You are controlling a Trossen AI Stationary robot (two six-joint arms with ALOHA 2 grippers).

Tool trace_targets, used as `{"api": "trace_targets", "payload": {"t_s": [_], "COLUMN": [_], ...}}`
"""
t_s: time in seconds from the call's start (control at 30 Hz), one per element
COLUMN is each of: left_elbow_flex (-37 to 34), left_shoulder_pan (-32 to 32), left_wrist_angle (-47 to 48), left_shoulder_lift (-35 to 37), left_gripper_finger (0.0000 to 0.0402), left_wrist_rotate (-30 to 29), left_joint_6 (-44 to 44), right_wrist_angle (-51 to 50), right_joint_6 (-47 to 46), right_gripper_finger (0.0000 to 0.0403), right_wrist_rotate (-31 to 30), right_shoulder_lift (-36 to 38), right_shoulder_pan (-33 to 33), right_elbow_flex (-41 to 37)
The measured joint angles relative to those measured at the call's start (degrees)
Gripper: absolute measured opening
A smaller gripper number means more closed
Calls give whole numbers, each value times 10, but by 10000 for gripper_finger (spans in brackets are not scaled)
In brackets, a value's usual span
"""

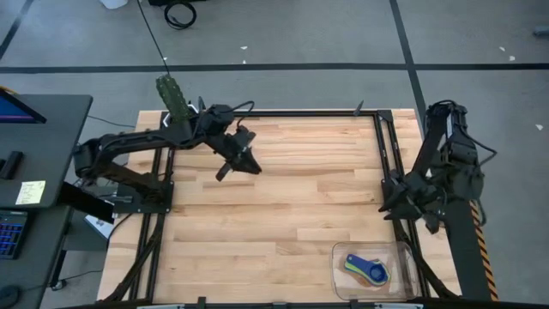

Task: Nest measuring cups in basket
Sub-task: Return to Home Position

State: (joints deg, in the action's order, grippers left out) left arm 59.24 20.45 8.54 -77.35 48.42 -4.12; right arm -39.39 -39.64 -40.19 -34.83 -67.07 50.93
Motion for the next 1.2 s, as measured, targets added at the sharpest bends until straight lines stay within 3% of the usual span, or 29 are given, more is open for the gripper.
{"api": "trace_targets", "payload": {"t_s": [0.27,0.53,0.83,1.03,1.2], "left_elbow_flex": [-53,-170,-266,-311,-344], "left_shoulder_pan": [2,2,2,2,2], "left_wrist_angle": [-17,-63,6,64,68], "left_shoulder_lift": [76,251,449,578,665], "left_gripper_finger": [52,52,52,52,52], "left_wrist_rotate": [-110,-183,-281,-337,-340], "left_joint_6": [36,84,106,114,123], "right_wrist_angle": [21,9,-75,-106,-104], "right_joint_6": [74,107,126,138,143], "right_gripper_finger": [114,114,114,114,114], "right_wrist_rotate": [55,90,83,83,73], "right_shoulder_lift": [125,235,324,344,346], "right_shoulder_pan": [0,0,0,1,2], "right_elbow_flex": [-65,-102,-103,-100,-102]}}
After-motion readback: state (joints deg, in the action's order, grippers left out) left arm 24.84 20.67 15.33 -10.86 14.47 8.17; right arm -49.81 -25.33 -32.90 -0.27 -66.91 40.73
